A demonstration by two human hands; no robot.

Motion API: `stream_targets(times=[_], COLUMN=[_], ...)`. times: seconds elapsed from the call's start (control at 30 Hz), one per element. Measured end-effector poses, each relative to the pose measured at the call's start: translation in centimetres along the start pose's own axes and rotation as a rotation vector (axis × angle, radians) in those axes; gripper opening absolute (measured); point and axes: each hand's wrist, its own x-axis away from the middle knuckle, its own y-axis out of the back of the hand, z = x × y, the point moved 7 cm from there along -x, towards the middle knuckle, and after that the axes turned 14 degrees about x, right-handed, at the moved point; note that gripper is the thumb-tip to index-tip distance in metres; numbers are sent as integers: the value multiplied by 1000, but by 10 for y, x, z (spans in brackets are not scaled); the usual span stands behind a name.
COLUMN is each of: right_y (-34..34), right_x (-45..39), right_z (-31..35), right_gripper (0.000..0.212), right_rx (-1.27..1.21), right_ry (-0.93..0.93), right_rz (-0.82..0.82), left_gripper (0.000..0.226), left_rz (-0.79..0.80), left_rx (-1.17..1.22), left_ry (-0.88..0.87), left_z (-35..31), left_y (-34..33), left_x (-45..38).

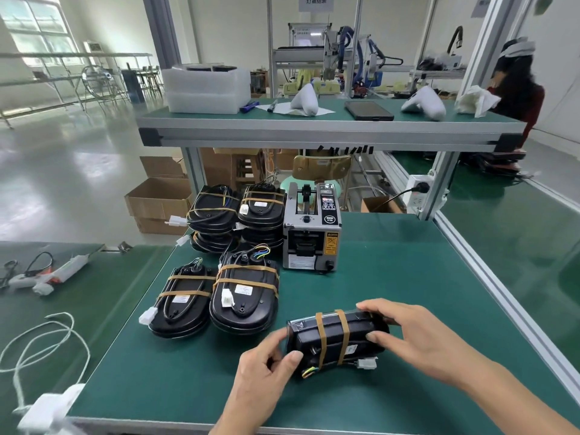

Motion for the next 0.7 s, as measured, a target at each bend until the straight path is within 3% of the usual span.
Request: stream_targets(times=[0.33,0.7], right_y=[-4,-5], right_x=[0,3], right_z=[2,5], right_gripper=[47,48], right_rx=[-59,-71], right_ry=[-29,-32], right_rz=[-43,-50], left_gripper=[60,55], left_rz=[49,49], left_rx=[55,74], left_ry=[31,41], left_z=[7,6], left_y=[-1,0], left_x=[-3,-4])
